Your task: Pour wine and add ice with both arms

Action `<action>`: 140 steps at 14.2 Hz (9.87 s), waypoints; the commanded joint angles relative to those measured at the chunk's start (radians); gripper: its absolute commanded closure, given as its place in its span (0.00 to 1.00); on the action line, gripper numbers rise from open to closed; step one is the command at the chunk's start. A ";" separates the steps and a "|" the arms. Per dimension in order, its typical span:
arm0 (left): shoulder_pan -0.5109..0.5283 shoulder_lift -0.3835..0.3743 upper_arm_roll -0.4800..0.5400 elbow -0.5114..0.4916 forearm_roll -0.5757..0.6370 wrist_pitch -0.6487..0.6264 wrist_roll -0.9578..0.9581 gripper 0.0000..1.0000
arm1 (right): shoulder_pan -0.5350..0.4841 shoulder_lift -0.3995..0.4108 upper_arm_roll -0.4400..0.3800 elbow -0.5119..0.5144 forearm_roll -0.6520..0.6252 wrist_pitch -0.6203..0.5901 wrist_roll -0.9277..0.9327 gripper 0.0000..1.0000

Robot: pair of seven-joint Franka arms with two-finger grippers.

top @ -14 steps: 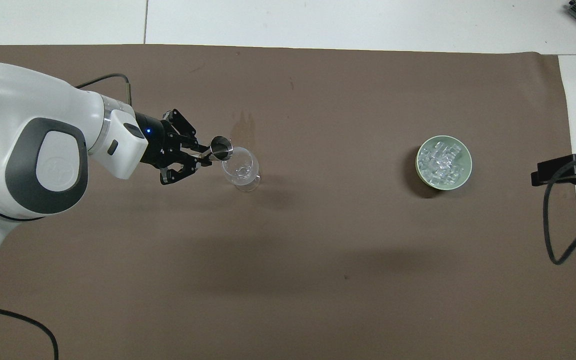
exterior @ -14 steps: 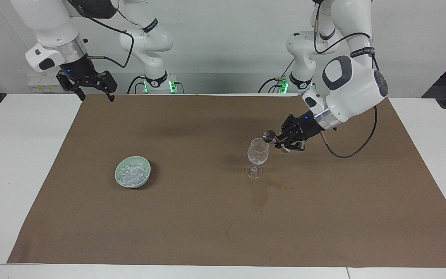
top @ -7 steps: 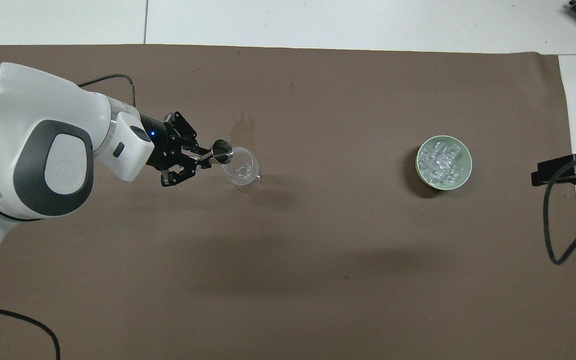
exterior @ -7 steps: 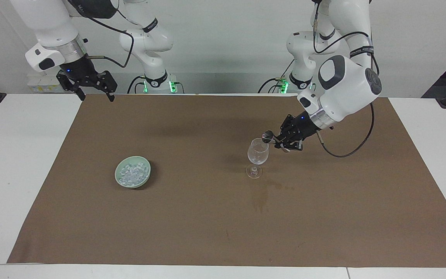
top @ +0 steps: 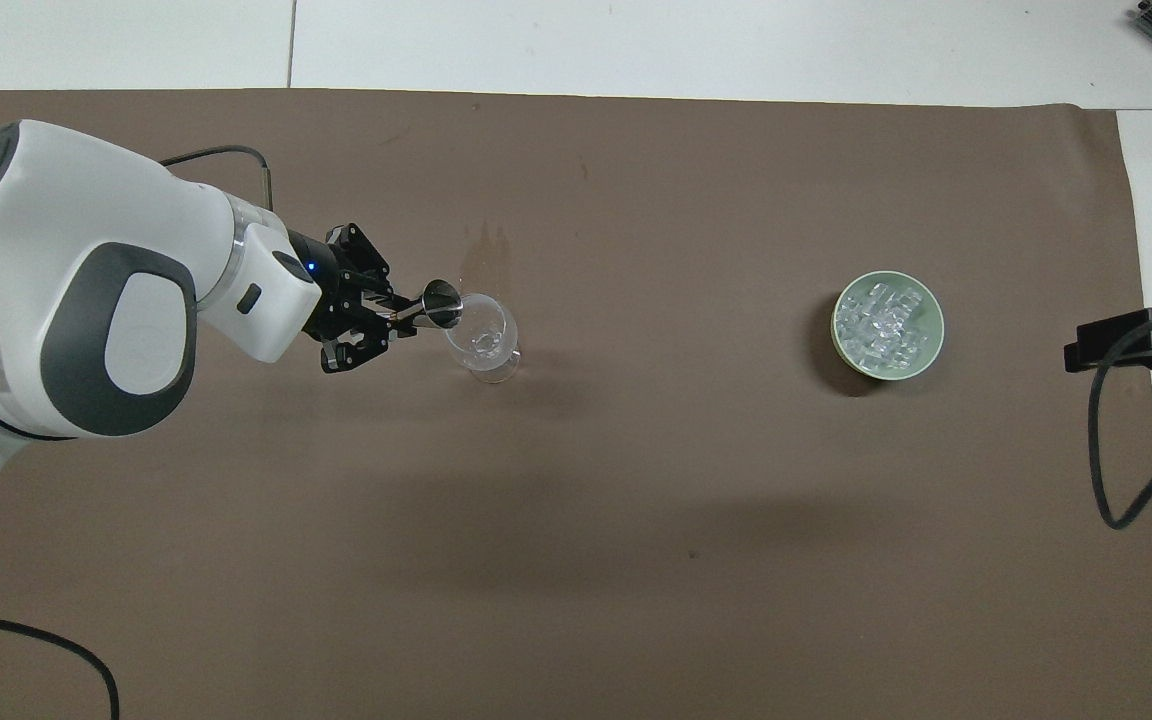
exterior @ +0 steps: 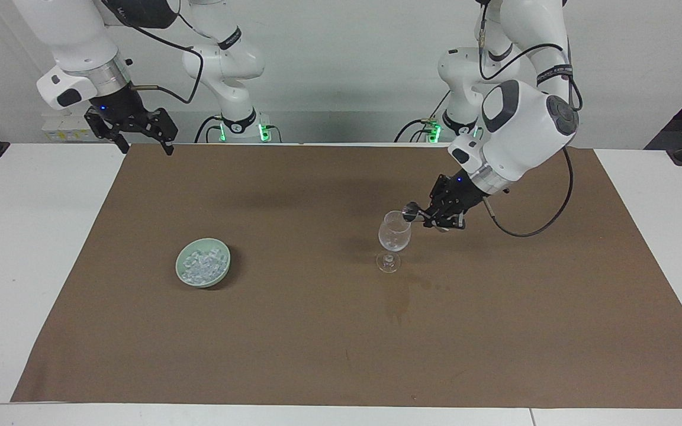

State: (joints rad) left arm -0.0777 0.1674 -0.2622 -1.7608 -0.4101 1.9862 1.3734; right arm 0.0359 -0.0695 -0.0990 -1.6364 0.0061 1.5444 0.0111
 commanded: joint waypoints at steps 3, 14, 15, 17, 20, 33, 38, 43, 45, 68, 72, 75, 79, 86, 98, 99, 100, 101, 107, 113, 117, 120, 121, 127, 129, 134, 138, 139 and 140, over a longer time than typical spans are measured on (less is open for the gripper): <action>-0.034 -0.005 0.018 0.026 0.071 0.002 -0.065 1.00 | -0.010 -0.019 0.002 -0.017 0.017 -0.004 0.012 0.00; -0.077 0.000 0.018 0.057 0.203 -0.012 -0.185 1.00 | -0.010 -0.027 -0.002 -0.030 0.018 0.003 0.012 0.00; -0.079 0.001 0.018 0.057 0.209 -0.012 -0.192 1.00 | -0.010 -0.027 -0.002 -0.030 0.018 0.003 0.012 0.00; -0.080 0.001 0.015 0.057 0.227 -0.012 -0.207 1.00 | -0.010 -0.027 -0.002 -0.030 0.018 0.003 0.012 0.00; -0.097 0.001 0.018 0.057 0.264 -0.012 -0.217 1.00 | -0.010 -0.027 -0.002 -0.030 0.018 0.003 0.012 0.00; -0.134 0.004 0.018 0.098 0.409 -0.102 -0.327 1.00 | -0.011 -0.023 -0.010 -0.026 0.017 0.026 0.013 0.00; -0.151 0.004 0.018 0.101 0.436 -0.127 -0.405 1.00 | -0.010 -0.023 -0.011 -0.028 0.017 0.028 0.013 0.00; -0.171 0.020 0.015 0.139 0.505 -0.153 -0.461 1.00 | -0.010 -0.026 -0.011 -0.030 0.017 0.026 0.013 0.00; -0.177 0.050 0.015 0.199 0.530 -0.214 -0.461 1.00 | -0.010 -0.026 -0.011 -0.030 0.017 0.023 0.013 0.00; -0.237 0.084 0.018 0.245 0.629 -0.276 -0.507 1.00 | -0.010 -0.033 -0.010 -0.046 0.017 0.026 0.015 0.00; -0.263 0.118 0.018 0.305 0.686 -0.320 -0.514 1.00 | -0.010 -0.033 -0.010 -0.046 0.018 0.029 0.015 0.00; -0.270 0.118 0.018 0.310 0.705 -0.331 -0.540 1.00 | -0.010 -0.032 -0.010 -0.046 0.017 0.049 0.013 0.00; -0.205 0.107 0.020 0.310 0.645 -0.330 -0.493 1.00 | -0.007 -0.030 -0.010 -0.046 0.018 0.063 0.013 0.00; 0.120 0.107 0.020 0.302 0.314 -0.313 -0.073 1.00 | 0.015 -0.032 -0.030 -0.049 0.014 0.062 0.015 0.00; 0.647 0.368 0.018 0.230 -0.357 -0.512 0.778 1.00 | 0.015 0.152 0.033 -0.198 0.012 0.364 -0.282 0.00; 0.677 0.370 0.018 0.192 -0.396 -0.535 0.817 1.00 | 0.015 0.161 0.033 -0.201 0.012 0.382 -0.296 0.00; 0.703 0.371 0.018 0.144 -0.448 -0.547 0.866 1.00 | 0.015 0.163 0.033 -0.220 0.012 0.396 -0.301 0.00; 0.722 0.388 0.018 0.117 -0.488 -0.558 0.907 1.00 | 0.015 0.160 0.035 -0.246 0.012 0.426 -0.301 0.00; 0.794 0.553 0.015 0.110 -0.601 -0.606 0.951 1.00 | 0.016 0.227 0.036 -0.304 0.012 0.574 -0.342 0.00; 0.802 0.604 0.018 0.118 -0.601 -0.610 0.963 1.00 | 0.018 0.269 0.047 -0.356 0.011 0.661 -0.376 0.00; 0.806 0.603 0.018 0.119 -0.598 -0.609 0.998 1.00 | 0.019 0.293 0.047 -0.387 0.011 0.727 -0.366 0.07; 0.805 0.604 0.018 0.119 -0.598 -0.607 1.015 1.00 | 0.021 0.310 0.048 -0.384 0.011 0.763 -0.332 0.22; 0.805 0.604 0.018 0.118 -0.596 -0.606 1.017 1.00 | 0.028 0.312 0.048 -0.384 0.009 0.764 -0.309 0.28; 0.805 0.606 0.021 0.119 -0.592 -0.567 1.021 1.00 | 0.032 0.320 0.048 -0.384 0.012 0.793 -0.279 0.36; 0.805 0.607 0.021 0.119 -0.592 -0.567 1.020 0.99 | 0.032 0.321 0.048 -0.384 0.012 0.793 -0.269 0.36; 0.802 0.607 0.023 0.119 -0.590 -0.564 1.018 0.77 | 0.030 0.330 0.048 -0.385 0.017 0.812 -0.260 0.52; 0.802 0.607 0.023 0.119 -0.590 -0.564 1.018 0.72 | 0.030 0.330 0.048 -0.384 0.018 0.812 -0.260 0.62; 0.803 0.607 0.023 0.119 -0.590 -0.564 1.017 0.70 | 0.030 0.330 0.047 -0.384 0.018 0.812 -0.258 0.67; 0.803 0.607 0.023 0.119 -0.590 -0.564 1.017 0.69 | 0.030 0.332 0.048 -0.381 0.020 0.810 -0.258 0.69</action>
State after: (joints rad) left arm 0.7157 0.7644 -0.2330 -1.6501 -0.9967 1.4188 2.3750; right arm 0.0681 0.2581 -0.0547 -2.0115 0.0061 2.3365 -0.2616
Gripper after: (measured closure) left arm 0.718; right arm 0.652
